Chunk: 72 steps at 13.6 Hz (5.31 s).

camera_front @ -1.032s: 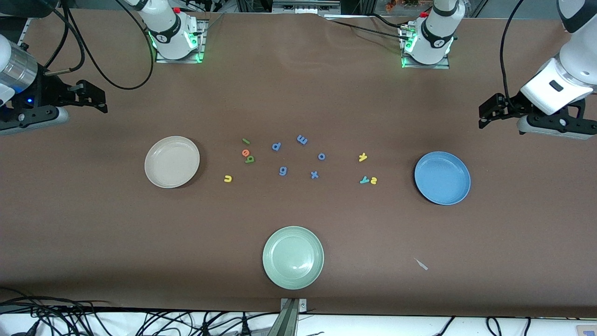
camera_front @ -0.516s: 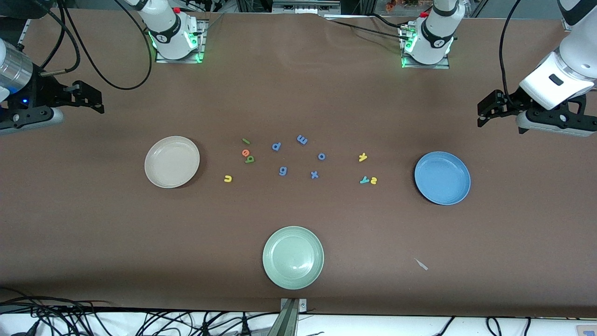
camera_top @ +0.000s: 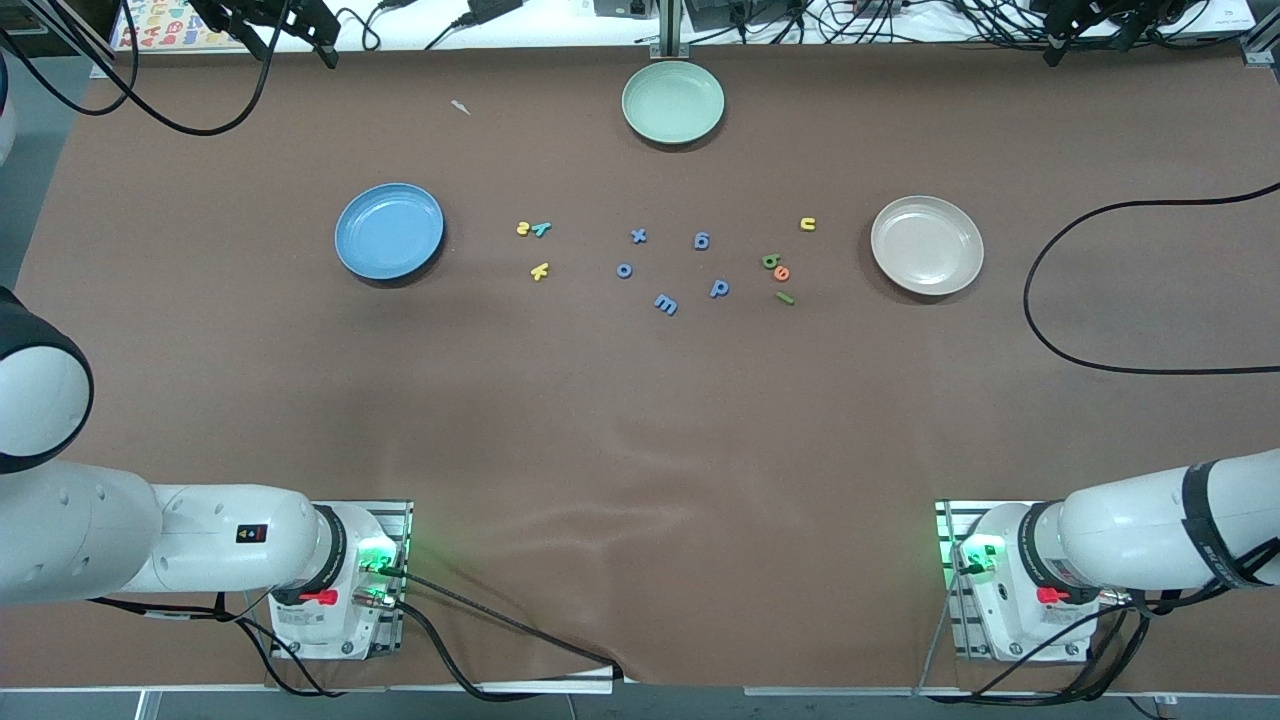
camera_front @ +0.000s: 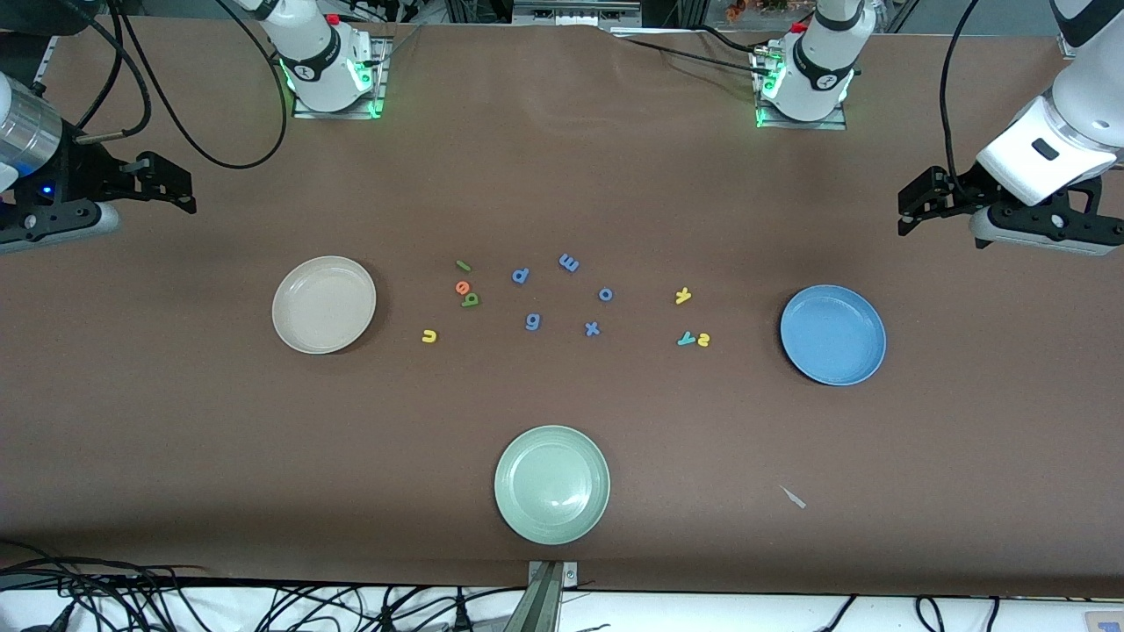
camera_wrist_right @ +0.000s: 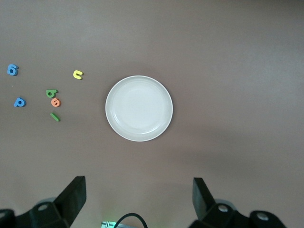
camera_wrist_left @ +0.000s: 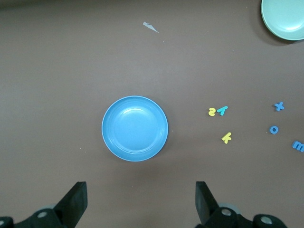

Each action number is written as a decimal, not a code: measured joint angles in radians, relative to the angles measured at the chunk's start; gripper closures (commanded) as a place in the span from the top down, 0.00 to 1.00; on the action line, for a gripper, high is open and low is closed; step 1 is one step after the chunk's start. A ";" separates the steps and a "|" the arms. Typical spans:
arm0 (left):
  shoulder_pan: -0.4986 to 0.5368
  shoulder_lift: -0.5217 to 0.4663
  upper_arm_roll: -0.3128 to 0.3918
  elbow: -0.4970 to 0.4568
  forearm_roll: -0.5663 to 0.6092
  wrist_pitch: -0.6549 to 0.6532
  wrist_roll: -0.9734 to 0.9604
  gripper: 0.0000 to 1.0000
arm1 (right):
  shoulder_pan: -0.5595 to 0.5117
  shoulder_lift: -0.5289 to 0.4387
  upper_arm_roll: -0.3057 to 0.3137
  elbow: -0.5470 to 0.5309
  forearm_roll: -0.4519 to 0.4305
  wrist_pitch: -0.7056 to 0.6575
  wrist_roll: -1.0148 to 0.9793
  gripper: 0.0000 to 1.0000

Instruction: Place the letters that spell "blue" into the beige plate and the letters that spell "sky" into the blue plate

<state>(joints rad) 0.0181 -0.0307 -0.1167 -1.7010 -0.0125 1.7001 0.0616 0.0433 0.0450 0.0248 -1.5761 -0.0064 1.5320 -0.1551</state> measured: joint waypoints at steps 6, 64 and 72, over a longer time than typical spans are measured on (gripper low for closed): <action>0.000 0.000 0.000 0.031 0.000 -0.039 0.000 1.00 | 0.000 0.000 0.000 0.000 0.000 0.000 0.000 1.00; -0.246 0.624 -0.085 -0.143 0.116 0.559 0.166 0.86 | 0.058 0.225 0.168 -0.266 0.010 0.562 0.325 0.98; -0.258 0.667 -0.078 -0.143 0.173 0.647 0.096 0.73 | 0.142 0.442 0.229 -0.275 -0.102 0.857 0.786 0.97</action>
<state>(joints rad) -0.2397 0.6364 -0.1950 -1.8443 0.1603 2.3473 0.1576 0.1856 0.4865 0.2537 -1.8514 -0.1082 2.3895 0.6310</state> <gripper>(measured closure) 0.207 0.026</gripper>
